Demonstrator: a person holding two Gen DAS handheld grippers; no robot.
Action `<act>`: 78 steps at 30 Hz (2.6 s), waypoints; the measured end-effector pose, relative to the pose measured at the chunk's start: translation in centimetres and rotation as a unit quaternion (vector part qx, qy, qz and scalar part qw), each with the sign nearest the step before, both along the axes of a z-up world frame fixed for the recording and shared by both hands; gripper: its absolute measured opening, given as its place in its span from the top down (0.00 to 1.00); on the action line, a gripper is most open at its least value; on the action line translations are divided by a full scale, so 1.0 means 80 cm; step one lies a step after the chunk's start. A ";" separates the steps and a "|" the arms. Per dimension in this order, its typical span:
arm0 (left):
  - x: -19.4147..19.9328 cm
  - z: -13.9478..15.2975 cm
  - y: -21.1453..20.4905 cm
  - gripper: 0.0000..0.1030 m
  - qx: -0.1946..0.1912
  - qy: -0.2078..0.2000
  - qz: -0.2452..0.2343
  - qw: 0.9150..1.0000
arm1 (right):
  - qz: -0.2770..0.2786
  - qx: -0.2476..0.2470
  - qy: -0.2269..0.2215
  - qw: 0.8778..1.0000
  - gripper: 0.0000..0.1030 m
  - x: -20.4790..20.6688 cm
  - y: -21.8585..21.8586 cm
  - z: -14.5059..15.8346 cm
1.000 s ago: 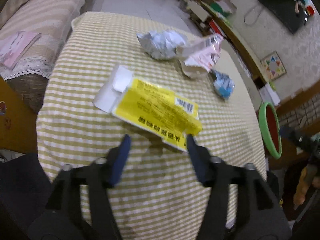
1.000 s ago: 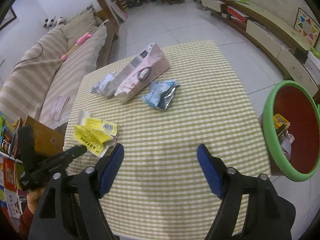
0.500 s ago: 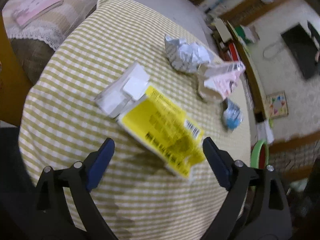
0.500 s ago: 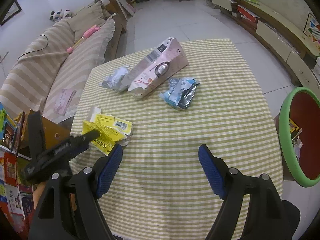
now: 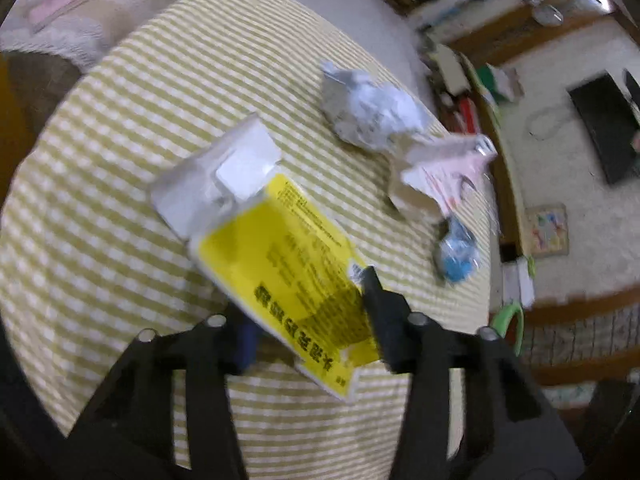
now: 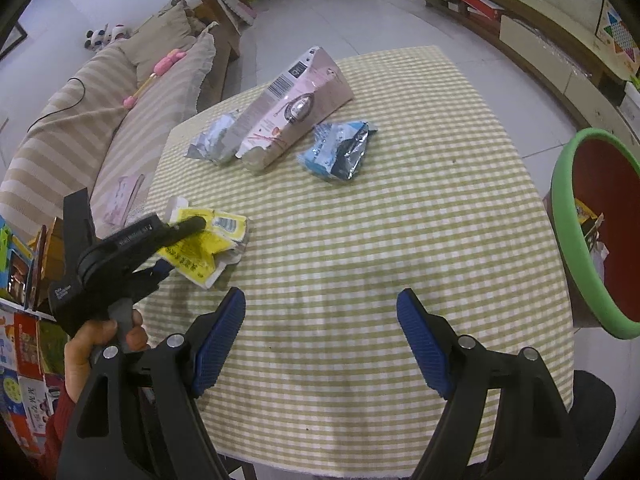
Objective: Collect trash
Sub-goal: 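Lift the yellow packaging off the table with the left gripper, then grasp the blue-and-white crumpled wrapper with the right gripper while the left holds the packaging, then carry the yellow packaging and blue wrapper over the bucket with both grippers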
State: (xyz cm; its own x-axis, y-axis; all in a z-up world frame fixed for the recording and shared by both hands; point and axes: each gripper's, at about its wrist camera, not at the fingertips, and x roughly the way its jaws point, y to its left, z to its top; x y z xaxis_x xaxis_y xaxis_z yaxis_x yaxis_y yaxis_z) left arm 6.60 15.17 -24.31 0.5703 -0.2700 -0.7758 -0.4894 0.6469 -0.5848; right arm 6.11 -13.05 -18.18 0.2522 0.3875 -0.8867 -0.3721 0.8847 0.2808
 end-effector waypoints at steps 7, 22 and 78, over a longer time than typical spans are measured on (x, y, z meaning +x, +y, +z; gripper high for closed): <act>-0.004 0.020 0.004 0.69 0.058 -0.012 -0.079 0.995 | 0.005 0.001 -0.003 1.000 0.27 0.006 0.003 0.002; -0.035 0.044 -0.026 0.69 0.123 -0.016 -0.128 0.984 | -0.043 -0.006 -0.029 0.999 0.27 0.137 0.074 -0.036; -0.041 0.089 -0.063 0.68 0.171 -0.037 -0.139 0.975 | -0.041 0.043 -0.034 0.998 0.65 0.013 -0.004 0.011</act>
State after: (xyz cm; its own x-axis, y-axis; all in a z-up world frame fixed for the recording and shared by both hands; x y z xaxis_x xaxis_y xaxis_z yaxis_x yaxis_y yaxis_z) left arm 3.32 10.13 -17.22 0.5704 -0.1538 -0.8068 -0.2327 0.9118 -0.3383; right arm 7.12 -13.36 -17.27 0.3451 0.4372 -0.8305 -0.3195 0.8868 0.3341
